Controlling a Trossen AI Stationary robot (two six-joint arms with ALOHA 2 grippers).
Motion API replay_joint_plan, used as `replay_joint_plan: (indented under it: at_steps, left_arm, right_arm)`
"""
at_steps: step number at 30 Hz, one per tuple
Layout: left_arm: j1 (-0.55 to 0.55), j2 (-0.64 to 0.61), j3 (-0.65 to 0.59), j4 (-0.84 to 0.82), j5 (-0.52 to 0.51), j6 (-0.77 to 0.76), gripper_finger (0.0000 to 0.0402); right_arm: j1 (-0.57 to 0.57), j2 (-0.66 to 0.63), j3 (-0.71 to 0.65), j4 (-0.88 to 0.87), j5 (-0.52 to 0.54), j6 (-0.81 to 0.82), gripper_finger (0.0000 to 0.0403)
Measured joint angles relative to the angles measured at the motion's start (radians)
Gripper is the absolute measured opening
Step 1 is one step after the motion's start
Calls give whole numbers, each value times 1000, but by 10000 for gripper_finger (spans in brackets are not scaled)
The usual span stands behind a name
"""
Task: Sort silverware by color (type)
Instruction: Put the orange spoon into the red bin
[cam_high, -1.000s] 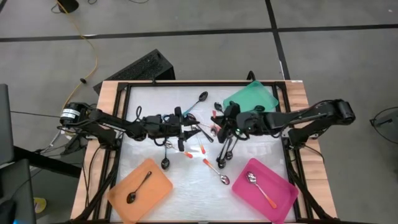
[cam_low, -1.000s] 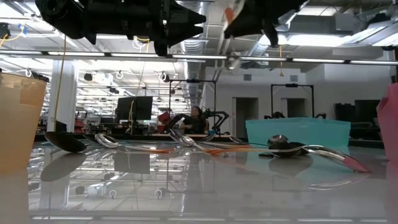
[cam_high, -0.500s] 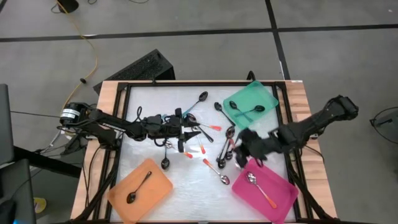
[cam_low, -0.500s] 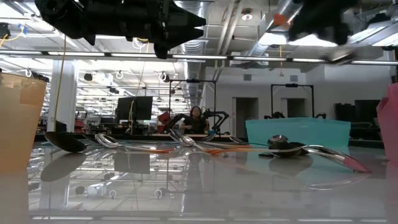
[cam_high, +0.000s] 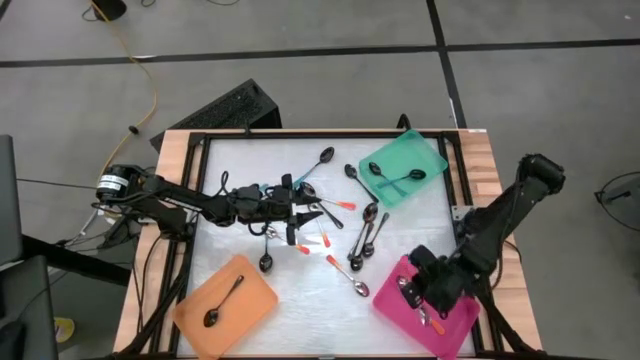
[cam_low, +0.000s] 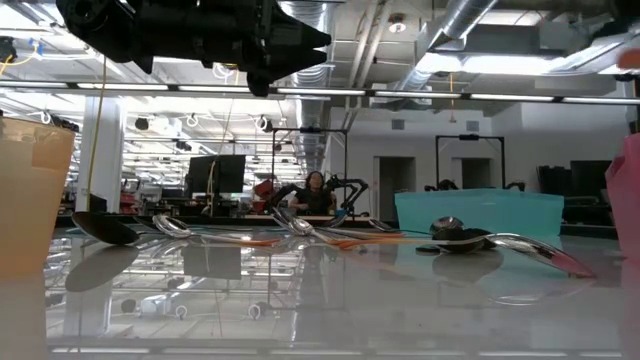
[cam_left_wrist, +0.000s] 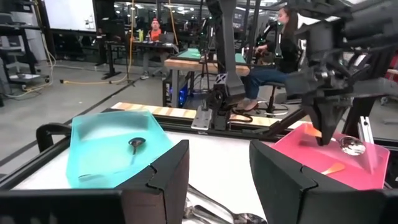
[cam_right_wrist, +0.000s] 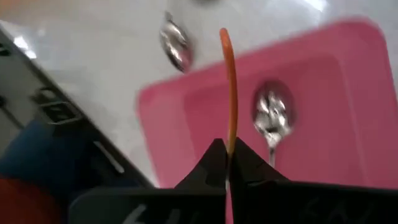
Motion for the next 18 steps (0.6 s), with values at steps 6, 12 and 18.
replay_joint_plan:
  at_steps: [6, 12, 18]
  left_arm:
    - [0, 0, 0, -13, -1, 0, 151]
    - [0, 0, 0, -28, -1, -21, 151]
    - [0, 0, 0, -63, 0, -43, 151]
  right_arm:
    - [35, 99, 0, -13, -75, 75, 8]
    - [28, 208, 0, -36, -223, 72, 20]
    - [28, 242, 0, -39, -251, 52, 51]
